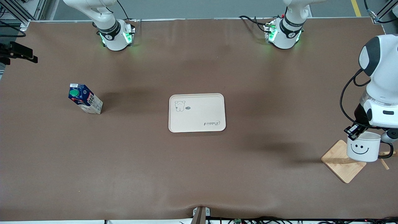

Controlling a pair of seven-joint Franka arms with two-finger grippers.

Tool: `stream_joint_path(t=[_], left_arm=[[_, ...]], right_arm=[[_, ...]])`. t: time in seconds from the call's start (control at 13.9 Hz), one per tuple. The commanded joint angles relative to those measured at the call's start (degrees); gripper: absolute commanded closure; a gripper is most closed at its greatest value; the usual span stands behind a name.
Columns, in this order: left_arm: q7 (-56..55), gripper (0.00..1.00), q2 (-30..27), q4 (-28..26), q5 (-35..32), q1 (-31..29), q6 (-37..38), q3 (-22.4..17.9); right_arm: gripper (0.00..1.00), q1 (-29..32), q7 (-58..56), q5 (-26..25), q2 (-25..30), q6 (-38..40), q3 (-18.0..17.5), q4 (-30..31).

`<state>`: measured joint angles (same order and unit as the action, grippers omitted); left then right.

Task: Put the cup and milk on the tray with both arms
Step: 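Lift the mug off the stand and carry it over the tray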

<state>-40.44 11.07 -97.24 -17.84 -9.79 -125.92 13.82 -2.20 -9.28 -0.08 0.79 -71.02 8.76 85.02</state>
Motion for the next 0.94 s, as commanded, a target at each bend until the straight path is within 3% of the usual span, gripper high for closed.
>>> stream_joint_path(t=[0.0, 0.43, 0.86], left_arm=[[0.01, 1.00, -0.52, 0.65, -0.88, -0.14, 1.46, 1.03], [-0.60, 1.00, -0.70, 3.19, -0.88, -0.14, 8.40, 4.01], [-11.04, 1.00, 0.35, 4.08, -0.79, 0.30, 14.56, 13.23]], right_arm=[[0.00, 0.09, 0.41, -0.09, -0.17, 0.62, -0.15, -0.38], [0.00, 0.09, 0.32, -0.09, -0.17, 0.62, -0.15, -0.29], [0.00, 0.09, 0.76, -0.09, -0.26, 1.32, -0.15, 0.15]])
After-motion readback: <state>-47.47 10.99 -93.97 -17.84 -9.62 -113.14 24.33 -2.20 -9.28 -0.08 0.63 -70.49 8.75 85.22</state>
